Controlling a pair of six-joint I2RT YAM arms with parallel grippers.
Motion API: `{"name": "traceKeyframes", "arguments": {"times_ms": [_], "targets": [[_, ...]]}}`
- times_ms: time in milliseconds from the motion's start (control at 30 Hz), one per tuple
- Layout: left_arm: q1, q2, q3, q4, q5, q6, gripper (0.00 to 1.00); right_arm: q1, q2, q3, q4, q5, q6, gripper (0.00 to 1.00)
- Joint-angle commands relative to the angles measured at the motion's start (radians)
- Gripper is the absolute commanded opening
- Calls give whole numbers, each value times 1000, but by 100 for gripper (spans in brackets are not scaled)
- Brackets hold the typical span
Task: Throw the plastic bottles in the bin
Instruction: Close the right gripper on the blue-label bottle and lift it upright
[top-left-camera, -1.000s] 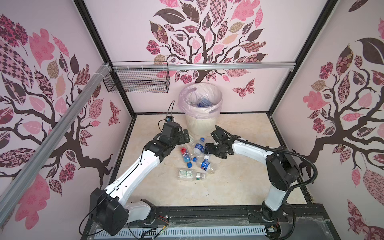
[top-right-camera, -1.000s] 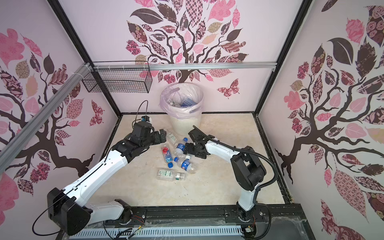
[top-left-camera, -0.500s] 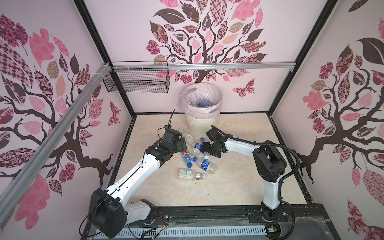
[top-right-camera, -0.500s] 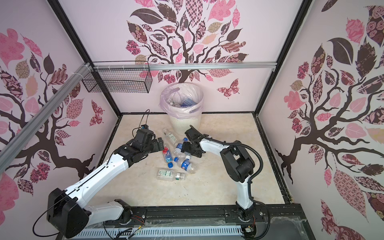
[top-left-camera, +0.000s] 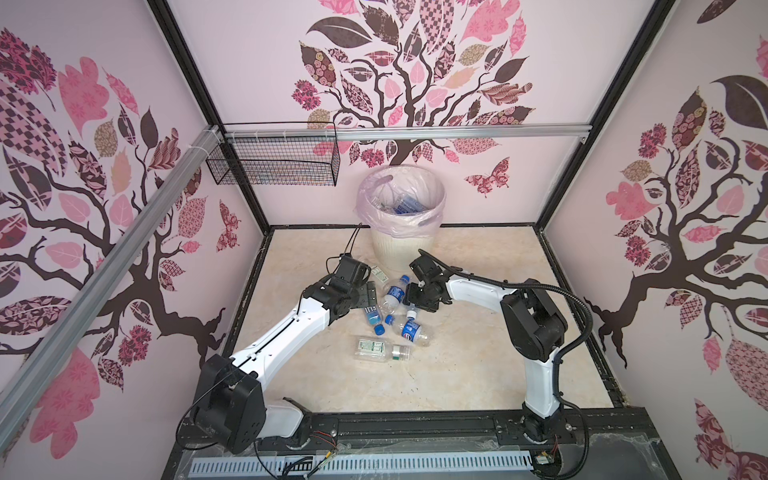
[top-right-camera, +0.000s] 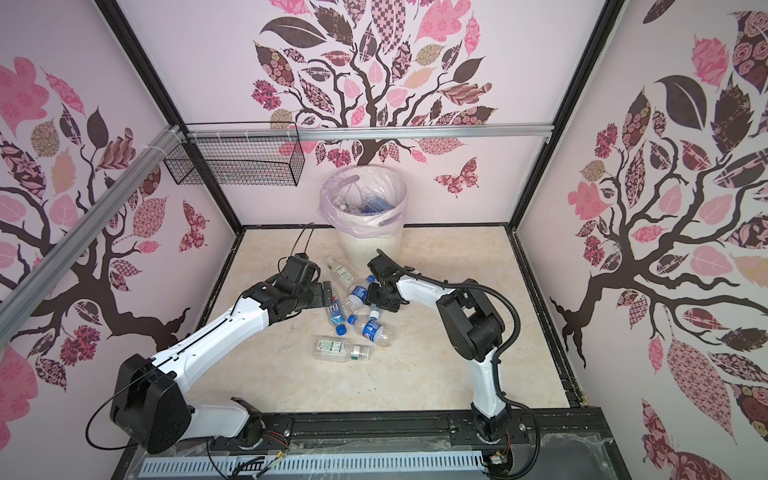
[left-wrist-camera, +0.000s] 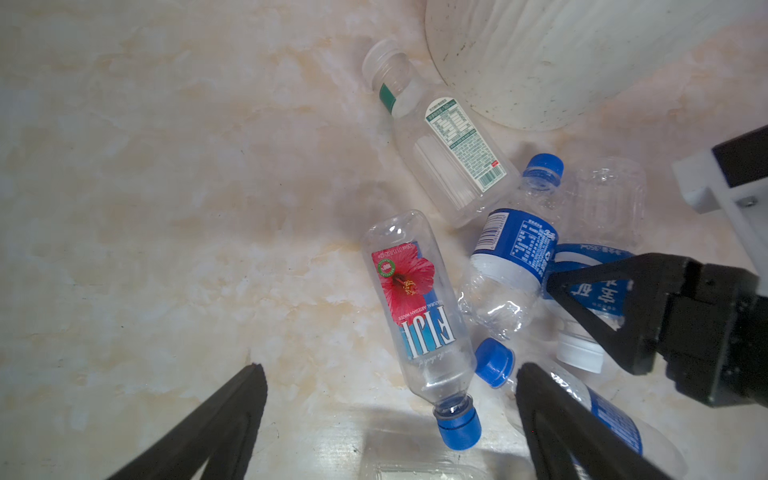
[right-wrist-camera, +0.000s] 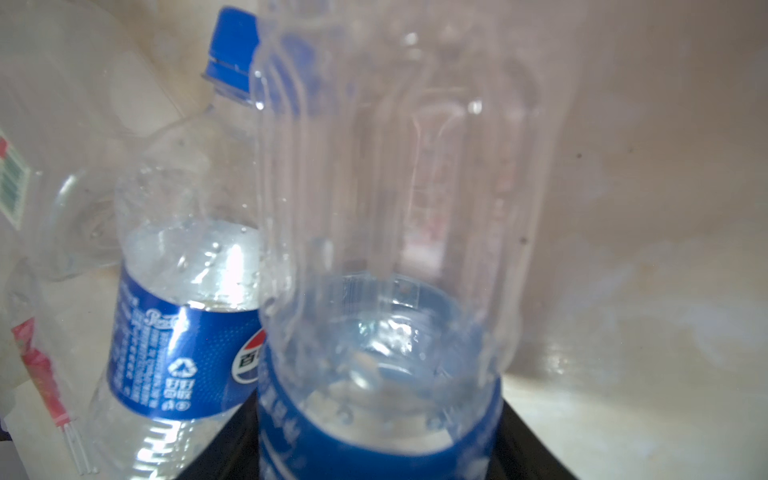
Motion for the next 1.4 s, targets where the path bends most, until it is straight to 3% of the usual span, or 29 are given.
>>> {"name": "traceKeyframes", "arguments": {"times_ms": [0, 333, 600, 1000, 1200, 1367], "targets": [[1, -19, 10, 10, 41, -9, 97, -6, -16, -18, -38, 36, -21, 59], [1, -27, 36, -13, 92, -23, 97, -40, -102, -126, -23, 55, -35, 56], [2, -29, 61, 7, 250, -84, 97, -59, -202, -192, -29, 72, -71, 56], [3, -1, 147, 24, 331, -192, 97, -58, -347, -162, -84, 93, -161, 55], [2, 71, 262, 37, 468, -191, 97, -58, -409, -94, -121, 41, -168, 55], [5, 127, 351, 50, 498, -213, 97, -55, -454, -57, -122, -10, -156, 54]]}}
